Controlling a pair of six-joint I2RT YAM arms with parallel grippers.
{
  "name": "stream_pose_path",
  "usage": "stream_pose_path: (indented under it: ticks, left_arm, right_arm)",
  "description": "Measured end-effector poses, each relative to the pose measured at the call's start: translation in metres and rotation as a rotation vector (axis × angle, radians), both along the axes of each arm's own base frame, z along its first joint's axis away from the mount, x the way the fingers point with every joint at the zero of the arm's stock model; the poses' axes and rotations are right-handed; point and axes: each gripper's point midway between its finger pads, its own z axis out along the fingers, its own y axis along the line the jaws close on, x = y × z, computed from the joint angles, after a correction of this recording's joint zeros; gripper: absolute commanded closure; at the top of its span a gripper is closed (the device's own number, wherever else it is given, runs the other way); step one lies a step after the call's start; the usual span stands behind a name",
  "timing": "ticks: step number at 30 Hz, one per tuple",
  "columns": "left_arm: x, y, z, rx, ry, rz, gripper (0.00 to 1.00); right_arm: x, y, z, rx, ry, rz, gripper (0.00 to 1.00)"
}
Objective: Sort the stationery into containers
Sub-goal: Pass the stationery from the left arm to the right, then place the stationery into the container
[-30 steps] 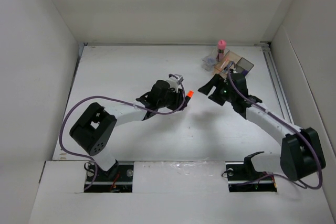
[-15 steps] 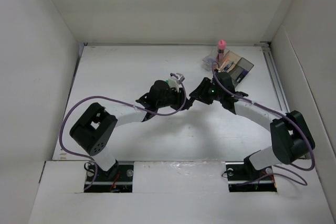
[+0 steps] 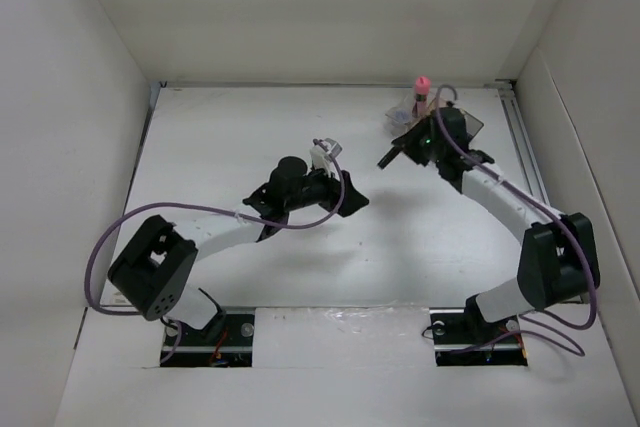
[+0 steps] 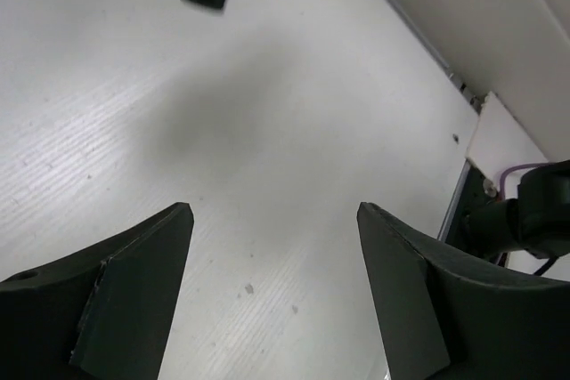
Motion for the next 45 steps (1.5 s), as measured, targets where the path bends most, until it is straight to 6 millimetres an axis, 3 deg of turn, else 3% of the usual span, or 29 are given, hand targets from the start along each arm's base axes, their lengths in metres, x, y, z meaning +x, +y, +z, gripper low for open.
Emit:
stream_pose_path:
  ticks: [4,7,9,13,19,22,28,31,35,37,38,40,41,42,45]
  left_arm:
    - [-0.002,0.0,0.033,-0.067,-0.064,-0.005,0.27]
    - [-0.006,0.0,0.037,-0.093,-0.057,-0.029,0.27]
    - [-0.007,0.001,0.034,-0.098,-0.041,-0.032,0.26]
    - [-0.005,0.007,0.026,-0.092,-0.007,-0.014,0.26]
    - [0.002,0.011,0.023,-0.079,-0.008,0.033,0.26]
    - [0.007,0.014,0.02,-0.064,-0.006,0.068,0.24]
    - [0.021,0.026,0.008,-0.009,0.003,0.179,0.22]
    - [0.031,0.037,0.0,0.031,0.004,0.26,0.19]
    - [0.045,0.054,-0.012,0.095,0.004,0.381,0.19]
    - [0.052,0.062,-0.018,0.134,0.005,0.436,0.19]
    - [0.057,0.067,-0.021,0.162,0.009,0.469,0.19]
    - [0.067,0.075,-0.024,0.205,0.009,0.531,0.19]
    - [0.072,0.08,-0.024,0.225,0.007,0.563,0.19]
    - [0.078,0.084,-0.024,0.247,0.008,0.592,0.19]
    - [0.097,0.094,-0.024,0.3,0.012,0.672,0.21]
  right_arm:
    - [0.053,-0.093,0.037,-0.078,-0.07,-0.311,0.96]
    - [0.073,-0.164,0.055,-0.155,-0.102,-0.545,0.95]
    - [0.077,-0.196,0.055,-0.222,-0.089,-0.665,0.95]
    - [0.095,-0.221,0.042,-0.305,-0.047,-0.756,0.95]
    - [0.099,-0.233,-0.015,-0.409,0.099,-0.771,0.95]
    - [0.1,-0.234,-0.03,-0.431,0.141,-0.767,0.91]
    - [0.102,-0.234,-0.031,-0.429,0.146,-0.767,0.43]
    - [0.102,-0.235,-0.031,-0.419,0.149,-0.761,0.3]
    - [0.098,-0.235,-0.024,-0.387,0.14,-0.747,0.26]
    - [0.093,-0.231,-0.014,-0.354,0.12,-0.73,0.3]
    - [0.088,-0.228,-0.009,-0.332,0.107,-0.718,0.4]
    - [0.076,-0.212,0.005,-0.273,0.067,-0.667,0.65]
    - [0.07,-0.201,0.013,-0.238,0.035,-0.636,0.91]
    - [0.061,-0.187,0.019,-0.207,0.008,-0.597,0.98]
    - [0.034,-0.138,0.033,-0.119,-0.05,-0.451,1.0]
